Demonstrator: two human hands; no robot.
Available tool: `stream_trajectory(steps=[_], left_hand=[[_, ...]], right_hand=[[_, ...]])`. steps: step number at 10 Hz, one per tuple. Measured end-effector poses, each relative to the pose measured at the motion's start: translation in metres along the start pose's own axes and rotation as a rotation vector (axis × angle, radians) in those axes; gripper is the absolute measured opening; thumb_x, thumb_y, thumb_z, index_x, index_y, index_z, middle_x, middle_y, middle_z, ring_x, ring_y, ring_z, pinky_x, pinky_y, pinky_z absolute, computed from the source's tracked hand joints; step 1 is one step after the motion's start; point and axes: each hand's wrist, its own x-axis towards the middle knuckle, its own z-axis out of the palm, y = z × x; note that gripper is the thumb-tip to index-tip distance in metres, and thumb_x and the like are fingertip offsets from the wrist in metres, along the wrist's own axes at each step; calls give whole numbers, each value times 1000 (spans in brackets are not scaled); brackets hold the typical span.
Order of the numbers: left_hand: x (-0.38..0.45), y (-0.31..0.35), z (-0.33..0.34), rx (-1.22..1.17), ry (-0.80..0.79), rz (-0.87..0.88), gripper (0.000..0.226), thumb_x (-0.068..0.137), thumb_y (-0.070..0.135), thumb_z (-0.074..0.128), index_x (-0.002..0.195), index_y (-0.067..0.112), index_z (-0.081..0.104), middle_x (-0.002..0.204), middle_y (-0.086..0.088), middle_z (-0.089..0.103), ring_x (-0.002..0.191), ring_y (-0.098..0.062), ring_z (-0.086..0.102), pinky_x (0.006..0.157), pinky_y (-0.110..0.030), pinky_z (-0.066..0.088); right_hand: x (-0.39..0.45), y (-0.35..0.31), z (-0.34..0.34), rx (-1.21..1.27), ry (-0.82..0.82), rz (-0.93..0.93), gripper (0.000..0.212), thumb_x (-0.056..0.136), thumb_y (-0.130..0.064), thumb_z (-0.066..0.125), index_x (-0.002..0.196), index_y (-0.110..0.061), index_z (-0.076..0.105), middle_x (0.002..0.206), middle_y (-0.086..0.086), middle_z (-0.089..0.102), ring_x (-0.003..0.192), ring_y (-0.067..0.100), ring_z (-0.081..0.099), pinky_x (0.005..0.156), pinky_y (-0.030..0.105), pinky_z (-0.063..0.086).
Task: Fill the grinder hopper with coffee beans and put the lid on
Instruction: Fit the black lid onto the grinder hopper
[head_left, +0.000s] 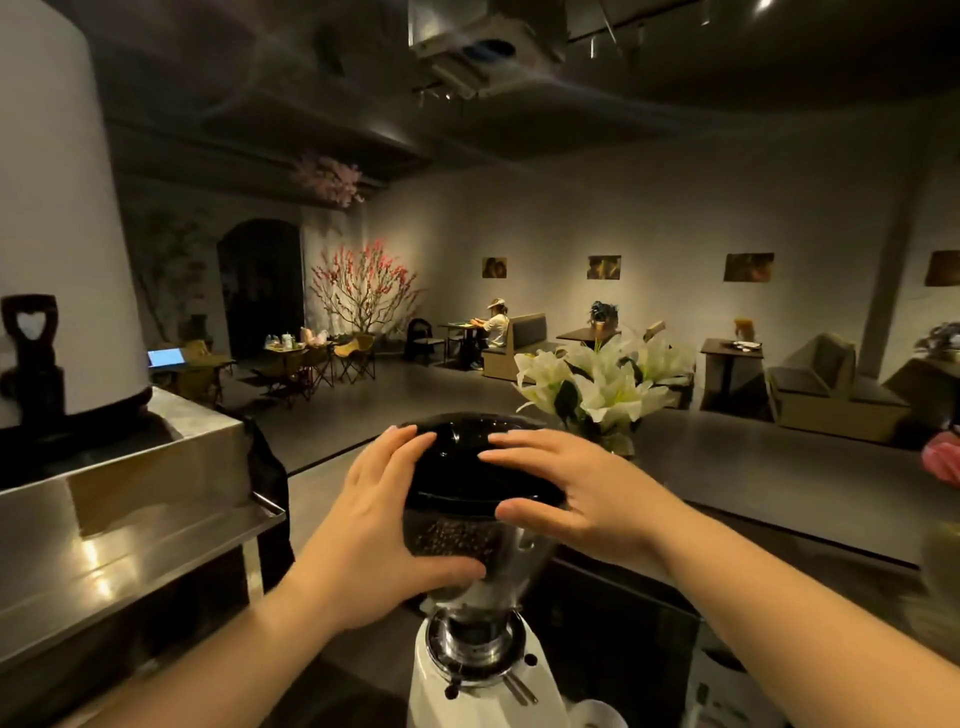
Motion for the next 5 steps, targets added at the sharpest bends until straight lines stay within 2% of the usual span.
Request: stream_trajectory(steps=[1,2,3,4,5], left_hand=[[0,-9,16,-19,70,-100,134,55,71,92,151,67,-1,157,48,-9,160,-13,14,126,-53,33],[-3,-13,28,-103,120,-89,141,52,70,92,159,50,2,168,21,-3,162,-20,9,124,-54,36],[-3,-17,31,-107,138,-89,138,52,77,87,160,44,8,169,13,4,163,-16,1,126,-48,29],[-3,-19,33,-113,138,-89,131,52,80,84,157,43,15,167,15,10,162,-9,-4,125,-39,19],[-5,-19,31,-102,117,-105,129,53,81,83,156,43,17,166,19,10,162,-7,-6,126,-38,16]], right_hand=[[7,9,18,5,76,18,81,92,-93,32,160,-51,47,169,-27,41,159,-3,28,132,43,30],[5,-1,34,-19,205,73,76,95,-90,34,157,-51,52,163,-27,49,156,0,35,131,43,29],[4,-17,44,-76,252,103,76,95,-86,32,156,-46,55,152,-23,59,147,5,43,125,37,29],[5,-23,47,-102,274,115,77,95,-85,29,156,-45,56,148,-22,61,144,6,45,123,37,30],[5,-23,44,-87,236,126,79,94,-86,29,157,-46,53,152,-22,58,147,6,42,127,41,29]])
